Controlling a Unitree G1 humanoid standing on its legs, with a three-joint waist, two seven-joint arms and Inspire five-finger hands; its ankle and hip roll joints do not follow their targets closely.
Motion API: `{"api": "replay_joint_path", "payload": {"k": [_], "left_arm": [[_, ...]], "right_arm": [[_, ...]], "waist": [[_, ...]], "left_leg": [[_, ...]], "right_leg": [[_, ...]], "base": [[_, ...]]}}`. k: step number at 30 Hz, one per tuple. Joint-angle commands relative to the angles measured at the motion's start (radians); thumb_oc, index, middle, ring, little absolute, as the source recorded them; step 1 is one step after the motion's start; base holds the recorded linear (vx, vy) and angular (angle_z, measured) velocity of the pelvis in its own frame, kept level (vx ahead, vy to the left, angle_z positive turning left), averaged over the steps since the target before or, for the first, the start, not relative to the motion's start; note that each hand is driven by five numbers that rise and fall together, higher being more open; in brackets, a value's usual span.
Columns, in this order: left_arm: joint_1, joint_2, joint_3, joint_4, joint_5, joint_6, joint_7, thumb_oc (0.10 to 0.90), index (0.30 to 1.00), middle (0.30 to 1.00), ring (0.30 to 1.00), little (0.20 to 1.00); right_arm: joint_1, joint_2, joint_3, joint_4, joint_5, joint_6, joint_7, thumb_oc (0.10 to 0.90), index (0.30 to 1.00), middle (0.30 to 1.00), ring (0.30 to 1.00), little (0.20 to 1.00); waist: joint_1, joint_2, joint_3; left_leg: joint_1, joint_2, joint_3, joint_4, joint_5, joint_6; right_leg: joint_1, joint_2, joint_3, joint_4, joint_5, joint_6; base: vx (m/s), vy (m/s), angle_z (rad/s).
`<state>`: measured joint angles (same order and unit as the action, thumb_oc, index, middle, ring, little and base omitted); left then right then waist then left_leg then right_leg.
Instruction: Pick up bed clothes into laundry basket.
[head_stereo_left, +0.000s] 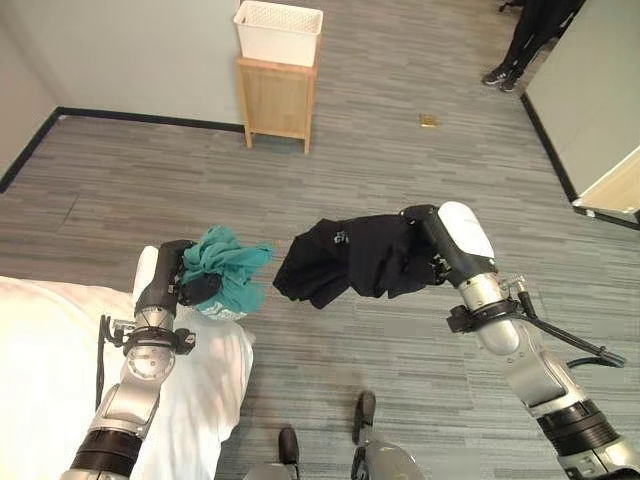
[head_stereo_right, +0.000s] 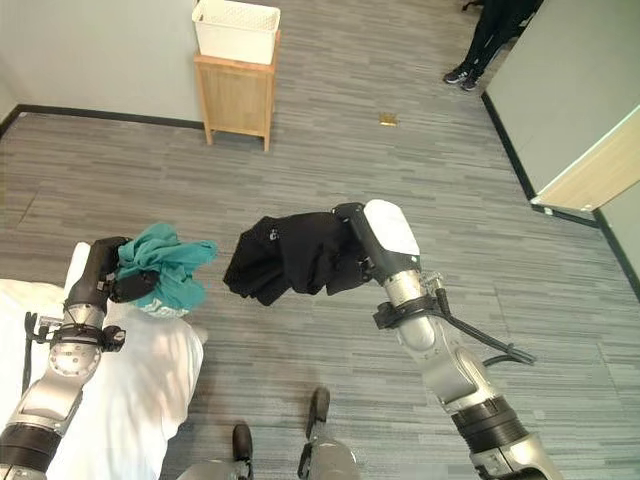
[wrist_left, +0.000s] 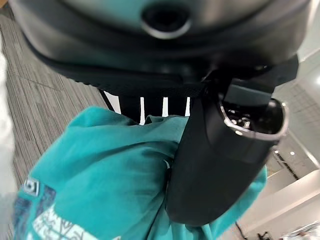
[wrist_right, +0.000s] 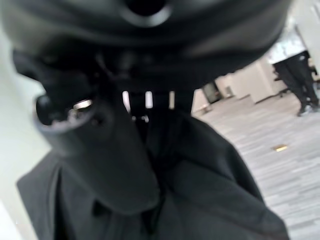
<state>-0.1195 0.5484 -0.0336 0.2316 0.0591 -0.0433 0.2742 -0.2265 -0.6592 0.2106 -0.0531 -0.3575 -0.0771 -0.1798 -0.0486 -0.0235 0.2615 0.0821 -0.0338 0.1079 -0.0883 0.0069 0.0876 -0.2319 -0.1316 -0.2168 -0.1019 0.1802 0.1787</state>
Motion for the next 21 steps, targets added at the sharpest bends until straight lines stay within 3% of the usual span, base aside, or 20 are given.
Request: {"api": "replay_joint_path", "payload": {"k": [1, 4, 5, 6, 7, 8, 9, 10, 11, 12, 14, 15, 16, 17, 18, 19, 20, 21], "left_arm": [[-0.06, 0.061, 0.014, -0.115, 0.037, -0.121, 0.028, 0.4, 0.3, 0.3, 0.3, 0.3], [-0.027, 0.042, 0.012, -0.117, 0.045, -0.124, 0.014, 0.4, 0.3, 0.3, 0.3, 0.3], [-0.026, 0.041, 0.012, -0.118, 0.045, -0.124, 0.014, 0.4, 0.3, 0.3, 0.3, 0.3], [0.012, 0.017, 0.013, -0.121, 0.046, -0.124, 0.013, 0.4, 0.3, 0.3, 0.3, 0.3], [0.015, 0.015, 0.014, -0.123, 0.046, -0.123, 0.013, 0.4, 0.3, 0.3, 0.3, 0.3], [0.032, -0.001, 0.015, -0.126, 0.041, -0.123, 0.012, 0.4, 0.3, 0.3, 0.3, 0.3], [0.031, -0.021, 0.009, -0.124, 0.009, -0.125, 0.013, 0.4, 0.3, 0.3, 0.3, 0.3], [0.029, -0.02, 0.009, -0.124, 0.009, -0.125, 0.013, 0.4, 0.3, 0.3, 0.3, 0.3], [0.021, -0.022, 0.0, -0.129, 0.002, -0.126, 0.018, 0.4, 0.3, 0.3, 0.3, 0.3], [0.018, -0.022, 0.0, -0.132, 0.001, -0.128, 0.019, 0.4, 0.3, 0.3, 0.3, 0.3], [0.021, -0.024, 0.006, -0.141, 0.001, -0.129, 0.02, 0.4, 0.3, 0.3, 0.3, 0.3], [0.021, -0.025, 0.006, -0.142, 0.001, -0.128, 0.02, 0.4, 0.3, 0.3, 0.3, 0.3], [0.041, -0.032, 0.013, -0.154, 0.005, -0.137, 0.02, 0.4, 0.3, 0.3, 0.3, 0.3], [0.049, -0.033, 0.015, -0.159, 0.007, -0.139, 0.022, 0.4, 0.3, 0.3, 0.3, 0.3], [0.05, -0.034, 0.015, -0.16, 0.007, -0.139, 0.023, 0.4, 0.3, 0.3, 0.3, 0.3], [0.064, -0.036, 0.023, -0.172, 0.0, -0.143, 0.027, 0.4, 0.3, 0.3, 0.3, 0.3], [0.071, -0.043, 0.025, -0.175, -0.004, -0.143, 0.03, 0.4, 0.3, 0.3, 0.3, 0.3], [0.072, -0.046, 0.026, -0.172, -0.008, -0.143, 0.037, 0.4, 0.3, 0.3, 0.3, 0.3]], "right_arm": [[-0.065, -0.031, -0.112, -0.046, -0.021, -0.035, -0.093, 0.4, 0.3, 0.3, 0.3, 0.3], [-0.011, -0.044, -0.155, -0.075, -0.037, -0.038, -0.086, 0.4, 0.3, 0.3, 0.3, 0.3], [-0.009, -0.045, -0.155, -0.075, -0.037, -0.038, -0.086, 0.4, 0.3, 0.3, 0.3, 0.3], [-0.015, -0.049, -0.151, -0.077, -0.034, -0.038, -0.08, 0.4, 0.3, 0.3, 0.3, 0.3], [-0.014, -0.051, -0.15, -0.078, -0.034, -0.037, -0.079, 0.4, 0.3, 0.3, 0.3, 0.3], [-0.013, -0.055, -0.149, -0.079, -0.032, -0.039, -0.079, 0.4, 0.3, 0.3, 0.3, 0.3], [-0.033, -0.072, -0.142, -0.067, -0.024, -0.039, -0.086, 0.4, 0.3, 0.3, 0.3, 0.3], [-0.035, -0.072, -0.142, -0.067, -0.024, -0.039, -0.086, 0.4, 0.3, 0.3, 0.3, 0.3], [-0.063, -0.081, -0.132, -0.073, -0.01, -0.037, -0.095, 0.4, 0.3, 0.3, 0.3, 0.3], [-0.074, -0.084, -0.13, -0.073, -0.005, -0.037, -0.095, 0.4, 0.3, 0.3, 0.3, 0.3], [-0.092, -0.1, -0.118, -0.069, 0.001, -0.036, -0.099, 0.4, 0.3, 0.3, 0.3, 0.3], [-0.093, -0.101, -0.118, -0.068, 0.001, -0.036, -0.099, 0.4, 0.3, 0.3, 0.3, 0.3], [-0.097, -0.114, -0.111, -0.072, 0.005, -0.039, -0.092, 0.4, 0.3, 0.3, 0.3, 0.3], [-0.096, -0.126, -0.11, -0.065, 0.005, -0.04, -0.092, 0.4, 0.3, 0.3, 0.3, 0.3], [-0.097, -0.126, -0.109, -0.064, 0.005, -0.041, -0.092, 0.4, 0.3, 0.3, 0.3, 0.3], [-0.1, -0.142, -0.106, -0.048, 0.01, -0.042, -0.095, 0.4, 0.3, 0.3, 0.3, 0.3], [-0.102, -0.151, -0.103, -0.042, 0.012, -0.043, -0.097, 0.4, 0.3, 0.3, 0.3, 0.3], [-0.105, -0.155, -0.102, -0.032, 0.015, -0.044, -0.1, 0.4, 0.3, 0.3, 0.3, 0.3]], "waist": [[-0.037, 0.0, -0.064], [-0.073, 0.01, -0.095], [-0.075, 0.012, -0.094], [-0.082, 0.041, -0.103], [-0.084, 0.043, -0.104], [-0.083, 0.058, -0.105], [-0.062, 0.071, -0.083], [-0.066, 0.068, -0.083], [-0.049, 0.049, -0.066], [-0.042, 0.042, -0.057], [-0.015, 0.05, -0.039], [-0.014, 0.048, -0.039], [0.005, 0.068, -0.037], [0.015, 0.076, -0.037], [0.015, 0.073, -0.038], [0.038, 0.11, -0.035], [0.045, 0.12, -0.034], [0.051, 0.12, -0.027]], "left_leg": [[0.128, 0.096, 0.028, 0.013, -0.164, -0.13], [0.214, 0.091, -0.019, 0.067, -0.267, -0.132], [0.213, 0.093, -0.021, 0.075, -0.272, -0.132], [0.212, 0.111, -0.022, 0.184, -0.258, -0.163], [0.207, 0.114, -0.025, 0.196, -0.264, -0.166], [0.171, 0.13, -0.02, 0.307, -0.226, -0.187], [0.043, 0.156, -0.043, 0.616, -0.073, -0.221], [0.033, 0.153, -0.048, 0.624, -0.071, -0.221], [-0.066, 0.163, -0.014, 0.794, 0.001, -0.233], [-0.106, 0.177, 0.016, 0.824, -0.004, -0.223], [-0.173, 0.174, 0.062, 0.782, -0.064, -0.208], [-0.173, 0.17, 0.065, 0.779, -0.06, -0.206], [-0.206, 0.144, 0.088, 0.618, -0.095, -0.183], [-0.216, 0.134, 0.092, 0.502, -0.094, -0.172], [-0.212, 0.129, 0.095, 0.49, -0.085, -0.17], [-0.248, 0.148, 0.08, 0.264, 0.035, -0.182], [-0.23, 0.152, 0.071, 0.129, 0.097, -0.192], [-0.256, 0.163, 0.071, 0.069, 0.11, -0.201]], "right_leg": [[-0.056, 0.03, 0.028, 0.015, -0.131, 0.004], [-0.011, 0.015, 0.047, 0.029, -0.082, -0.012], [-0.007, 0.016, 0.044, 0.028, -0.082, -0.012], [0.02, 0.017, 0.041, 0.053, -0.087, -0.03], [0.021, 0.019, 0.038, 0.054, -0.088, -0.031], [0.049, 0.028, 0.034, 0.056, -0.102, -0.047], [0.132, 0.044, 0.027, 0.042, -0.143, -0.097], [0.129, 0.04, 0.023, 0.041, -0.139, -0.098], [0.194, 0.033, 0.009, 0.021, -0.176, -0.131], [0.218, 0.03, 0.01, 0.017, -0.195, -0.138], [0.257, 0.036, 0.021, 0.016, -0.225, -0.137], [0.255, 0.032, 0.023, 0.015, -0.222, -0.137], [0.287, 0.034, 0.038, 0.016, -0.241, -0.126], [0.306, 0.031, 0.041, 0.015, -0.251, -0.117], [0.304, 0.026, 0.042, 0.015, -0.248, -0.117], [0.353, 0.049, 0.047, 0.015, -0.278, -0.109], [0.378, 0.051, 0.041, 0.015, -0.293, -0.113], [0.4, 0.049, 0.035, 0.015, -0.3, -0.114]], "base": [[0.76, -0.164, 0.77], [0.63, -0.191, 0.59], [0.61, -0.211, 0.69], [0.39, -0.134, 0.56], [0.53, -0.215, 0.42], [0.43, -0.308, 0.24], [0.41, -0.306, 0.25], [0.48, -0.433, 0.02], [0.28, -0.283, -0.24], [0.39, -0.335, -0.33], [0.25, -0.114, -0.37], [0.34, 0.011, -0.51], [0.33, 0.062, -0.42], [0.33, 0.059, -0.39], [0.36, 0.112, -0.34], [0.38, 0.09, -0.22], [0.48, 0.097, -0.17], [0.35, 0.017, -0.15]]}}
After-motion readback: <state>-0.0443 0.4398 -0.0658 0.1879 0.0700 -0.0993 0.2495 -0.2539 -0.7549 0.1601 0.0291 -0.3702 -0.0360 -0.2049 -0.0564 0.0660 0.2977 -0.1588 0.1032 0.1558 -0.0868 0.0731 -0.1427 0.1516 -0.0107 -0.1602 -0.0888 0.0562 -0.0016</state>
